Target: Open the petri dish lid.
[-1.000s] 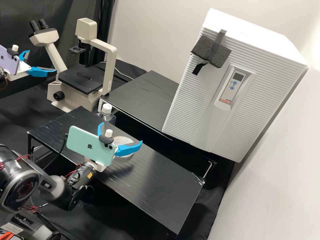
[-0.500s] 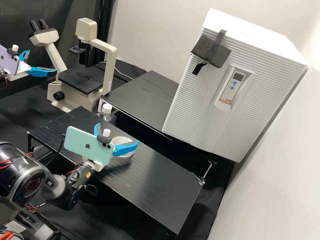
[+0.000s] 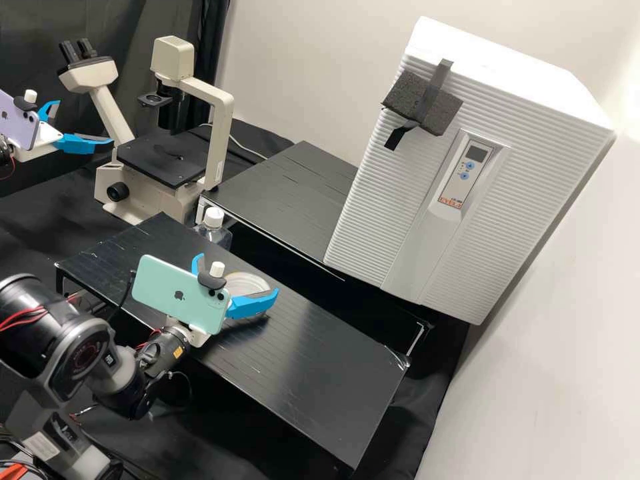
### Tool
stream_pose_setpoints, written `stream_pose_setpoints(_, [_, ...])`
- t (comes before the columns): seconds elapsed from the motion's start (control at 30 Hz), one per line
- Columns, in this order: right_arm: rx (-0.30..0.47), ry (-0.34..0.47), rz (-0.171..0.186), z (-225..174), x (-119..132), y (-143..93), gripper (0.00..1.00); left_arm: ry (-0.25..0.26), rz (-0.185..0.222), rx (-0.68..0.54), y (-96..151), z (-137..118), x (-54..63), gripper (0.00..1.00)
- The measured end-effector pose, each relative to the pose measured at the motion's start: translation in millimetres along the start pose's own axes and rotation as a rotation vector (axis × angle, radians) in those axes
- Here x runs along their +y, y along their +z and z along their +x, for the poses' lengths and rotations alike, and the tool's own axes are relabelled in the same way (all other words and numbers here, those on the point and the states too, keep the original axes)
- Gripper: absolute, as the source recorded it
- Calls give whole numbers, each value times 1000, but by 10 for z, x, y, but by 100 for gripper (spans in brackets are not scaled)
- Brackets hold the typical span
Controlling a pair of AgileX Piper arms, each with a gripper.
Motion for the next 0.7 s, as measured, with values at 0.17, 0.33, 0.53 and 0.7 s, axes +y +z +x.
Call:
stream_pose_setpoints(0.17, [-4,11,-3,5,11,18,100,0,0,0,0,0,0,100])
stream_pose_setpoints(0.33, [-7,13,-5,4,18,26,100,0,0,0,0,0,0,100])
stream_pose_setpoints(0.53, [-18,29,-7,-1,47,45,100,0,0,0,0,0,0,100])
stream_pose_setpoints(0.7, [-12,47,-2,-11,76,33,100,0,0,0,0,0,0,100])
